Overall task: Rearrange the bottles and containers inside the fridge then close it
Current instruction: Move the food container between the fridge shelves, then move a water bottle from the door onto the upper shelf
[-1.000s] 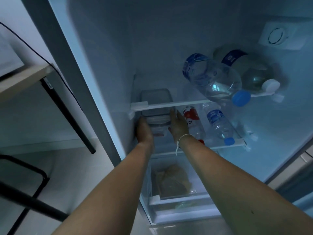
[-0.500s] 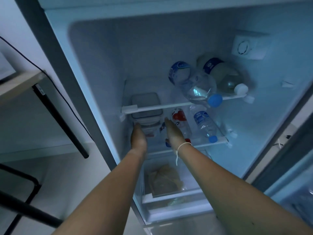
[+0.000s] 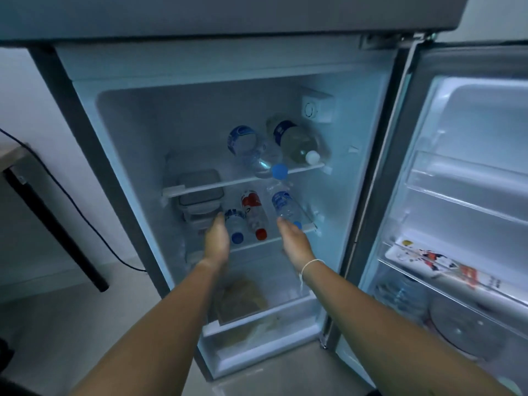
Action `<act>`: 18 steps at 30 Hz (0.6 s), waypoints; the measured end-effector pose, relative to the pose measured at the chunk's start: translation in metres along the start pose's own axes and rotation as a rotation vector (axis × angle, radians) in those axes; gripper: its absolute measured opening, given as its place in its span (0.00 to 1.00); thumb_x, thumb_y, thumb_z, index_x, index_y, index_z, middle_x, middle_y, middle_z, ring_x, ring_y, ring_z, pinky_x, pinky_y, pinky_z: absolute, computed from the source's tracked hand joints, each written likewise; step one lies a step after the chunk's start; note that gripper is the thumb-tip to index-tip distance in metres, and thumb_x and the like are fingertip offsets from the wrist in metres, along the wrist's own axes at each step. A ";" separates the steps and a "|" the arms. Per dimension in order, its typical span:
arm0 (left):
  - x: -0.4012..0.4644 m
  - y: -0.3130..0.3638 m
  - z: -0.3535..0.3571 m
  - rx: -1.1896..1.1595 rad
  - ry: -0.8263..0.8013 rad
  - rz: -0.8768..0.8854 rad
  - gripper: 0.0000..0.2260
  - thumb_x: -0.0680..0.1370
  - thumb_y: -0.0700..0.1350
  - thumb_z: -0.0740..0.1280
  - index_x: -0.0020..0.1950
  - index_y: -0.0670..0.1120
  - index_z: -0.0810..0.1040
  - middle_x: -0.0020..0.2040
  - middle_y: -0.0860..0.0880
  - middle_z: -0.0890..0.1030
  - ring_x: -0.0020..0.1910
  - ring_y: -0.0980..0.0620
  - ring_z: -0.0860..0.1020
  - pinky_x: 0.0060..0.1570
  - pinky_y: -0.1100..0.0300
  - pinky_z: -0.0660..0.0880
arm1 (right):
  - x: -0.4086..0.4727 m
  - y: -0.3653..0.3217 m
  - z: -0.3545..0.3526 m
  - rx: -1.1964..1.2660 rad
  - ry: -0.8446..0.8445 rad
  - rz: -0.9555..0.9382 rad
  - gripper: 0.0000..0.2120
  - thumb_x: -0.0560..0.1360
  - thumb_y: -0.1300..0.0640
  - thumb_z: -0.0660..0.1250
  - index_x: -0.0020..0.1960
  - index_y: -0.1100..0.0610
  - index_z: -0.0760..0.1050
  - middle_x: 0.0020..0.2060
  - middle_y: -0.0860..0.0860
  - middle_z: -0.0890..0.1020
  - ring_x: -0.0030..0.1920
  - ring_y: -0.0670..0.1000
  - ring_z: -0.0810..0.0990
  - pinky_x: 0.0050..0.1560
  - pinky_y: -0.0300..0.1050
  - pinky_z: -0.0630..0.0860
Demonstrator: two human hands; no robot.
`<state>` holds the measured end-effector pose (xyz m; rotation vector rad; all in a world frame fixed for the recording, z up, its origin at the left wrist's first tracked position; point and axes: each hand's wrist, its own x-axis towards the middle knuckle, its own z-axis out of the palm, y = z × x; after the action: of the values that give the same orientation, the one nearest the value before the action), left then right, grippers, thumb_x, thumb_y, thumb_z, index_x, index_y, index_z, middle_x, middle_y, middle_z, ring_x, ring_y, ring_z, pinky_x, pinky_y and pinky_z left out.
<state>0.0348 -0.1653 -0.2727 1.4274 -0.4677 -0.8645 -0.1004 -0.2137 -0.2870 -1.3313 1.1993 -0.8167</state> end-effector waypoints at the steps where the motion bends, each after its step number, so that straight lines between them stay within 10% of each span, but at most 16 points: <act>1: -0.006 0.001 0.005 0.014 -0.020 0.003 0.10 0.82 0.50 0.53 0.49 0.49 0.72 0.45 0.52 0.75 0.44 0.53 0.73 0.51 0.58 0.68 | -0.006 0.001 -0.008 0.007 0.009 -0.001 0.22 0.79 0.46 0.56 0.69 0.54 0.70 0.69 0.52 0.72 0.67 0.55 0.71 0.67 0.46 0.67; 11: -0.066 -0.017 0.067 0.105 -0.187 0.030 0.17 0.81 0.50 0.54 0.68 0.47 0.70 0.63 0.49 0.74 0.64 0.49 0.71 0.68 0.53 0.65 | -0.066 0.008 -0.093 -0.142 0.135 -0.112 0.22 0.77 0.46 0.62 0.68 0.53 0.71 0.68 0.50 0.74 0.68 0.50 0.72 0.65 0.37 0.63; 18: -0.115 -0.042 0.096 0.171 -0.283 0.060 0.09 0.81 0.48 0.54 0.56 0.50 0.72 0.65 0.44 0.73 0.60 0.45 0.72 0.68 0.49 0.65 | -0.122 -0.003 -0.142 -0.342 0.180 -0.308 0.16 0.76 0.50 0.64 0.62 0.53 0.77 0.59 0.51 0.81 0.60 0.52 0.79 0.65 0.49 0.72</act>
<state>-0.1180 -0.1390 -0.2767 1.4431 -0.8104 -1.0016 -0.2646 -0.1363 -0.2421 -1.7830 1.3358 -0.9971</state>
